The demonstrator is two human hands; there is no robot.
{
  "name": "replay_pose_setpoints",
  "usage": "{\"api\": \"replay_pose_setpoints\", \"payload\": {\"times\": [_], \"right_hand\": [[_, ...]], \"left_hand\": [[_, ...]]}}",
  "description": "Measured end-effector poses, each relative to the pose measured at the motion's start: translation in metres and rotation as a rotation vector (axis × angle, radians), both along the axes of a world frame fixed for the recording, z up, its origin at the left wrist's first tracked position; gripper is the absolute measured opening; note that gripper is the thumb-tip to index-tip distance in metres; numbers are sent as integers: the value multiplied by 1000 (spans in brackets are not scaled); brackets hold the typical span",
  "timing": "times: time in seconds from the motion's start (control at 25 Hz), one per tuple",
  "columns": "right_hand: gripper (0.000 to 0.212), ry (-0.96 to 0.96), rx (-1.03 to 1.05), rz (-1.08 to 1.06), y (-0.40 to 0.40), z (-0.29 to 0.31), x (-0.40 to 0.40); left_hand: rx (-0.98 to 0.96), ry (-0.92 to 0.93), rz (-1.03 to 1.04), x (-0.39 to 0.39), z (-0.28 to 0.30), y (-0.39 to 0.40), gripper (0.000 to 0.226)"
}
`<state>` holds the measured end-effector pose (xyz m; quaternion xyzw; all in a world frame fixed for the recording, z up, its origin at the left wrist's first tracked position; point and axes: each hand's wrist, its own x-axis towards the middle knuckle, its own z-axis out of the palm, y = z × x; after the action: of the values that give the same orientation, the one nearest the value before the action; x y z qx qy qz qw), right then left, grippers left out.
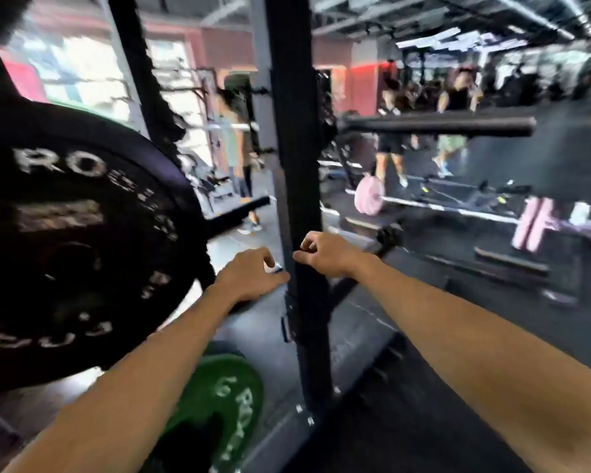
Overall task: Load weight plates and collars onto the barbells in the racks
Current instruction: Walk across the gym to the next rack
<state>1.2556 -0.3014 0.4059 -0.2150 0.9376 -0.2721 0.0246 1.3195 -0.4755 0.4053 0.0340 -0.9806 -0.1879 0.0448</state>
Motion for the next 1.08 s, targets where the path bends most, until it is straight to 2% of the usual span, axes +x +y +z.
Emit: {"api": "replay_pose_setpoints", "payload": {"times": [0.24,0.48,0.8,0.92,1.08], "right_hand": [[53,-395,104,-280,151,-181,94],[58,-754,55,-527,289,-309,238],[47,-1095,-29,-678,385,-418,419],[42,-1163,-18,-717,409,-433,448],[40,-1221,-34,-715,442,-439,448]], "left_hand": [[71,-470,-217,50,-185,121,44],[8,-869,-384,137,-309,221,50],[-199,-1111,-596,235,-398,332,44],[-323,-1155,-762,249,-409,361,51],[-319,-1062,-849,214,-406,414,47]]}}
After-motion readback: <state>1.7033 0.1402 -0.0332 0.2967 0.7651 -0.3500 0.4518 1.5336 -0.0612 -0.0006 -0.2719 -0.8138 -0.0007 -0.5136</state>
